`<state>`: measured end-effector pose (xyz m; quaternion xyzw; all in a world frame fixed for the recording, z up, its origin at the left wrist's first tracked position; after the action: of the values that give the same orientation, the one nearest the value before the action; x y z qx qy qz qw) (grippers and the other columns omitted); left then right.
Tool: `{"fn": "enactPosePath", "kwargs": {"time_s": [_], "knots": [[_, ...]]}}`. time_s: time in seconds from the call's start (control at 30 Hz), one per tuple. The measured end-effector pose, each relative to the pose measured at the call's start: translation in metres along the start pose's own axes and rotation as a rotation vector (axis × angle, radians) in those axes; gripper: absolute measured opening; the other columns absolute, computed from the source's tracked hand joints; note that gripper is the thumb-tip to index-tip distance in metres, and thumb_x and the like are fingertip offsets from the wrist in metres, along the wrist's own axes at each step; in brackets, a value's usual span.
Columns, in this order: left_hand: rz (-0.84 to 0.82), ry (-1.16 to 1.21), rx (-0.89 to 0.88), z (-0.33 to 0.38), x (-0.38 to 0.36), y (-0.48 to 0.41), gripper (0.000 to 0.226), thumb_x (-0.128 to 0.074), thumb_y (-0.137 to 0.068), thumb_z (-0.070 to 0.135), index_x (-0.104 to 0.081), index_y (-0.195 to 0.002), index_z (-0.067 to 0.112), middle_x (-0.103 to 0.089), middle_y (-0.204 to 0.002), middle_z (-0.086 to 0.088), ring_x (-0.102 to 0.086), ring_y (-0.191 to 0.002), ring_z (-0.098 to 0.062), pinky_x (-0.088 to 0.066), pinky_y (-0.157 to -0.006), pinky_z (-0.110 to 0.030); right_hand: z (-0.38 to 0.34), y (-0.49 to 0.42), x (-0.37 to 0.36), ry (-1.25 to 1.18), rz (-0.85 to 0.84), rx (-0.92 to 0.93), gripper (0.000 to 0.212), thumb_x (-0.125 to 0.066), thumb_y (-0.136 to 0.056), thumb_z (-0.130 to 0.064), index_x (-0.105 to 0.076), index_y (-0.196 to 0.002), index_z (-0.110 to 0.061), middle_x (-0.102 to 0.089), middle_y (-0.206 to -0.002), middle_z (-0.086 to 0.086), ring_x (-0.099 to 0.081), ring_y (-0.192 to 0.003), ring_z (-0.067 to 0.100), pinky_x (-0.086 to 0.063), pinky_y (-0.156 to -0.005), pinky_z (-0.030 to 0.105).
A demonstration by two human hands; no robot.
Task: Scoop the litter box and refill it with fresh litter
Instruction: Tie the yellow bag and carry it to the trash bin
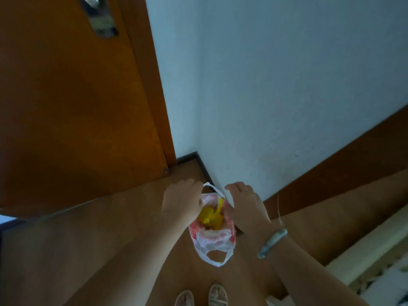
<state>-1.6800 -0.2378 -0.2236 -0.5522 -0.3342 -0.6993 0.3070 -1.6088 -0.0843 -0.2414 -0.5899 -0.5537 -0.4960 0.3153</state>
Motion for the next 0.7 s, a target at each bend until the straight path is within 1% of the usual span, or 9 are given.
{"fn": "enactPosePath", "kwargs": {"time_s": [0.07, 0.13, 0.23, 0.37, 0.47, 0.57, 0.7], "knots": [[0.020, -0.029, 0.010, -0.001, 0.031, 0.017, 0.028, -0.051, -0.094, 0.034, -0.052, -0.121, 0.024, -0.058, -0.110, 0.005, -0.057, -0.096, -0.013, -0.043, -0.070, -0.022, -0.021, 0.013, 0.030, 0.053, -0.002, 0.049, 0.040, -0.047, -0.094, -0.030, -0.040, -0.133, -0.023, -0.044, -0.133, -0.001, -0.044, -0.119, 0.017, -0.038, -0.098, 0.030], [0.034, -0.042, 0.026, -0.002, 0.056, 0.038, 0.027, -0.053, -0.093, 0.035, -0.053, -0.118, 0.025, -0.058, -0.107, 0.005, -0.057, -0.094, -0.012, -0.044, -0.069, -0.022, -0.039, 0.028, 0.051, 0.083, 0.004, 0.084, 0.041, -0.048, -0.094, -0.030, -0.039, -0.134, -0.023, -0.044, -0.134, 0.000, -0.044, -0.119, 0.018, -0.038, -0.098, 0.031], [0.071, -0.056, 0.063, -0.007, 0.087, 0.074, 0.030, -0.051, -0.094, 0.038, -0.052, -0.121, 0.025, -0.058, -0.113, 0.005, -0.057, -0.100, -0.014, -0.049, -0.076, -0.024, -0.064, 0.048, 0.071, 0.129, 0.011, 0.138, 0.042, -0.049, -0.094, -0.033, -0.039, -0.133, -0.023, -0.044, -0.133, 0.000, -0.044, -0.119, 0.017, -0.039, -0.098, 0.030], [0.102, -0.032, 0.140, -0.017, 0.110, 0.123, 0.034, -0.048, -0.095, 0.040, -0.049, -0.127, 0.026, -0.055, -0.119, 0.006, -0.055, -0.104, -0.012, -0.046, -0.080, -0.024, -0.095, 0.073, 0.079, 0.144, 0.001, 0.246, 0.043, -0.049, -0.093, -0.034, -0.039, -0.133, -0.025, -0.044, -0.134, -0.002, -0.043, -0.120, 0.016, -0.037, -0.100, 0.029], [0.113, 0.009, 0.239, -0.023, 0.118, 0.159, 0.035, -0.048, -0.095, 0.039, -0.050, -0.127, 0.026, -0.054, -0.120, 0.007, -0.053, -0.108, -0.012, -0.046, -0.084, -0.026, -0.116, 0.086, 0.077, 0.156, -0.032, 0.342, 0.044, -0.049, -0.093, -0.034, -0.037, -0.135, -0.025, -0.044, -0.136, -0.003, -0.042, -0.123, 0.015, -0.037, -0.103, 0.029], [0.113, 0.051, 0.383, -0.026, 0.120, 0.196, 0.036, -0.046, -0.095, 0.038, -0.048, -0.129, 0.026, -0.051, -0.125, 0.006, -0.049, -0.115, -0.014, -0.043, -0.089, -0.029, -0.137, 0.097, 0.077, 0.185, -0.069, 0.473, 0.046, -0.047, -0.094, -0.035, -0.035, -0.137, -0.024, -0.041, -0.139, -0.002, -0.040, -0.126, 0.016, -0.036, -0.104, 0.030], [0.118, 0.016, 0.598, -0.027, 0.121, 0.252, 0.032, -0.045, -0.093, 0.037, -0.050, -0.122, 0.025, -0.052, -0.122, 0.003, -0.051, -0.111, -0.019, -0.040, -0.078, -0.030, -0.171, 0.112, 0.075, 0.214, -0.111, 0.670, 0.047, -0.047, -0.094, -0.035, -0.033, -0.138, -0.024, -0.039, -0.140, -0.001, -0.039, -0.126, 0.018, -0.035, -0.103, 0.031]]}}
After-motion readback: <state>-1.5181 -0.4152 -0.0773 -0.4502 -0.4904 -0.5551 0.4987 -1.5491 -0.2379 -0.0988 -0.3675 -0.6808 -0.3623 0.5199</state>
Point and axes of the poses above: each hand's wrist, its own y-axis away from the middle knuckle, its own x-axis out of the back of the hand, z = x × y, the point moved 1 cm from there along -y, towards the middle knuckle
